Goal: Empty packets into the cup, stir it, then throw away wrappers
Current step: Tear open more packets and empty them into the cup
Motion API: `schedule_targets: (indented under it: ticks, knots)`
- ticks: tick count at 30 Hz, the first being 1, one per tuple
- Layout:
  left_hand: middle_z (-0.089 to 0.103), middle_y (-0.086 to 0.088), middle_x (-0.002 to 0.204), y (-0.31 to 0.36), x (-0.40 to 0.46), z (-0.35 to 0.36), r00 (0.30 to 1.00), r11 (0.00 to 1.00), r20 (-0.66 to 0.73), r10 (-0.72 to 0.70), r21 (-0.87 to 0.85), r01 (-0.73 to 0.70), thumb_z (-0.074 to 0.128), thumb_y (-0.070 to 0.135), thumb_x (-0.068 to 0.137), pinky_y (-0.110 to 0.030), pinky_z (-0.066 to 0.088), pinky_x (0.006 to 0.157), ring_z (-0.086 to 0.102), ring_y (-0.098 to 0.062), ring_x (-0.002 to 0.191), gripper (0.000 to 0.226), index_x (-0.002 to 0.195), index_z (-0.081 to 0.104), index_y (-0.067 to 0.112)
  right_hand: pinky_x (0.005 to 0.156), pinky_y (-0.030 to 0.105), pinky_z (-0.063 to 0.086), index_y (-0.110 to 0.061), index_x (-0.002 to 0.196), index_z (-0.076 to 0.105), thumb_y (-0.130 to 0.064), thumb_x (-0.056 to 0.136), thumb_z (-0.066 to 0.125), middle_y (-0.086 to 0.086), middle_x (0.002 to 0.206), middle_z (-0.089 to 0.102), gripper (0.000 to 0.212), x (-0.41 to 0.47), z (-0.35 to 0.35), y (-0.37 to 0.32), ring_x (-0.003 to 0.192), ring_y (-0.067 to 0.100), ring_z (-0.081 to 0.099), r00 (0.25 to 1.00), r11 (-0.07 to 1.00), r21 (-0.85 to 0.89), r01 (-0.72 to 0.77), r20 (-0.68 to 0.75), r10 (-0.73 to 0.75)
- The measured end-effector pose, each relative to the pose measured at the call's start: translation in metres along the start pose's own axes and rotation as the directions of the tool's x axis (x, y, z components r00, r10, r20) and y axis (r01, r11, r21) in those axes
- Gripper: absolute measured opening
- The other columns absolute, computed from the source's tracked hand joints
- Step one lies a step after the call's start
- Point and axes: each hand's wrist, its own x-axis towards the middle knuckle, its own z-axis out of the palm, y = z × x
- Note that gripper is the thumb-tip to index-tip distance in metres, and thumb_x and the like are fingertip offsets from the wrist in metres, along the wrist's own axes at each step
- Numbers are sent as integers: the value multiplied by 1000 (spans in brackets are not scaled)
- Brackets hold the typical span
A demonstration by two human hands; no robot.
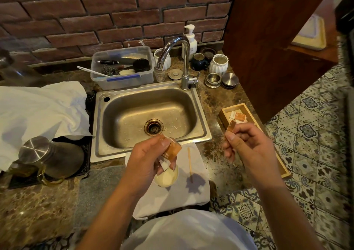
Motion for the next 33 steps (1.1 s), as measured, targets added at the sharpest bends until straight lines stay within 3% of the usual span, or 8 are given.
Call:
schedule_targets:
  ticks: [6,9,12,17,21,24,27,33]
  knots:
    - [64,-16,63,-3,-3,5,999,997,25,-35,70,33,46,46,98,-18,41,49,40,-21,45,45,88,77,16,50,25,51,-5,90,70,-5,91,70,9,70,67,1,3,-27,25,58,18,58,990,991,-99,-90,-122,77]
    - [48,-11,54,-1,-3,9,998,987,-17,-65,149,66,44,53,97,-17,39,51,42,-12,47,45,81,76,25,50,26,50,-5,91,72,-10,89,74,7,67,67,5,6,-42,42,56,17,57,971,975,-142,-168,-197,138]
    - [42,-5,50,0,0,15,999,979,14,-42,202,38,41,42,98,-19,35,51,38,-11,48,39,83,72,26,49,27,49,-7,90,73,-9,89,75,2,62,67,4,7,-52,60,54,16,56,958,966,-144,-217,-223,182]
    - [60,9,64,-4,5,20,996,987,46,-78,141,71,54,30,89,-13,42,54,50,-2,55,19,94,70,21,45,22,47,-8,87,73,-7,89,76,0,57,66,4,8,-57,88,47,9,55,935,946,-148,-287,-256,243]
    - [63,-3,68,-11,6,20,990,970,137,-36,245,2,54,28,97,-21,41,52,49,-11,53,12,95,65,32,47,25,48,-7,86,73,-8,88,77,-1,56,66,5,8,-61,105,47,10,55,909,923,-150,-355,-284,304]
    - [72,-11,80,-12,7,24,985,965,166,-37,262,-8,51,22,100,-29,40,48,49,-19,48,13,108,59,28,46,29,46,-8,84,74,-12,88,78,3,57,65,7,9,-67,118,50,18,55,889,905,-146,-399,-304,343]
    - [75,-16,89,-15,9,29,987,970,152,-46,244,8,53,19,98,-31,39,45,55,-23,48,13,111,53,17,44,29,44,-8,83,74,-19,90,76,6,60,65,13,9,-68,132,48,15,53,841,865,-141,-481,-352,410]
    - [74,-1,70,-14,10,39,995,951,88,-51,309,21,63,26,87,-26,47,51,65,-15,53,10,95,63,20,40,23,45,-5,86,74,-23,93,74,6,63,68,18,10,-61,168,42,9,53,757,790,-118,-601,-401,516]
